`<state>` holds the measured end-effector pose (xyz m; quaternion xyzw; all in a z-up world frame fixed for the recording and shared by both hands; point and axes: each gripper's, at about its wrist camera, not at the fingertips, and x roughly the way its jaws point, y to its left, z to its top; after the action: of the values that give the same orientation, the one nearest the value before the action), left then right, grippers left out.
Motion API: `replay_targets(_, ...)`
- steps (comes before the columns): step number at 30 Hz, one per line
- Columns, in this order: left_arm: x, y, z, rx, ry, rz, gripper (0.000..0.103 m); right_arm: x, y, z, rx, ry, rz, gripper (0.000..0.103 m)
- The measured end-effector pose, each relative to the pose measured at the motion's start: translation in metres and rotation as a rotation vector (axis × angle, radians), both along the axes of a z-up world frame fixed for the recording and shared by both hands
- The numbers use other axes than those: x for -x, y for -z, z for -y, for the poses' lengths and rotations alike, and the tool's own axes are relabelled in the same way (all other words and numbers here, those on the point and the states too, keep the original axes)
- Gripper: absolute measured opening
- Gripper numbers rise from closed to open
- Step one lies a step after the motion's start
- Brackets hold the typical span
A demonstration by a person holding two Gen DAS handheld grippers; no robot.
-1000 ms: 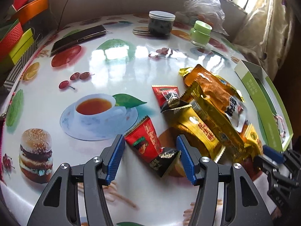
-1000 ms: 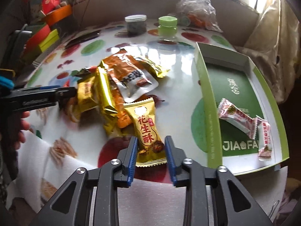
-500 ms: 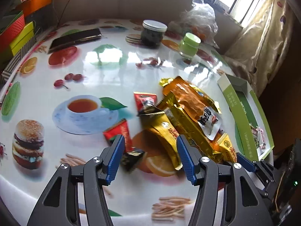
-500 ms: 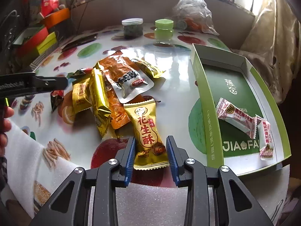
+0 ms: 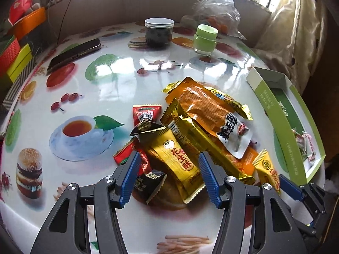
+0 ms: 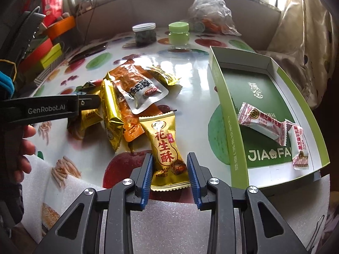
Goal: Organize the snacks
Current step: 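Grasp the red snack packet with the left tool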
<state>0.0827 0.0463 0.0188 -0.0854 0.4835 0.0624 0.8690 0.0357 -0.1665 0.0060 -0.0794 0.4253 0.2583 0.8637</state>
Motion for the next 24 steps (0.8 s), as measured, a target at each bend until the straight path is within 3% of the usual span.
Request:
replay_targets(13,0.028,0.001,-0.048,-0.088,-0.119,-0.005,0.058,0.001,0.0,0.004,-0.014,0.014,-0.002,0.031)
replay_targets(24,0.017,0.016,-0.049,-0.092,-0.078,-0.04,0.058,0.001,0.0,0.004,-0.008,0.016,-0.001,0.031)
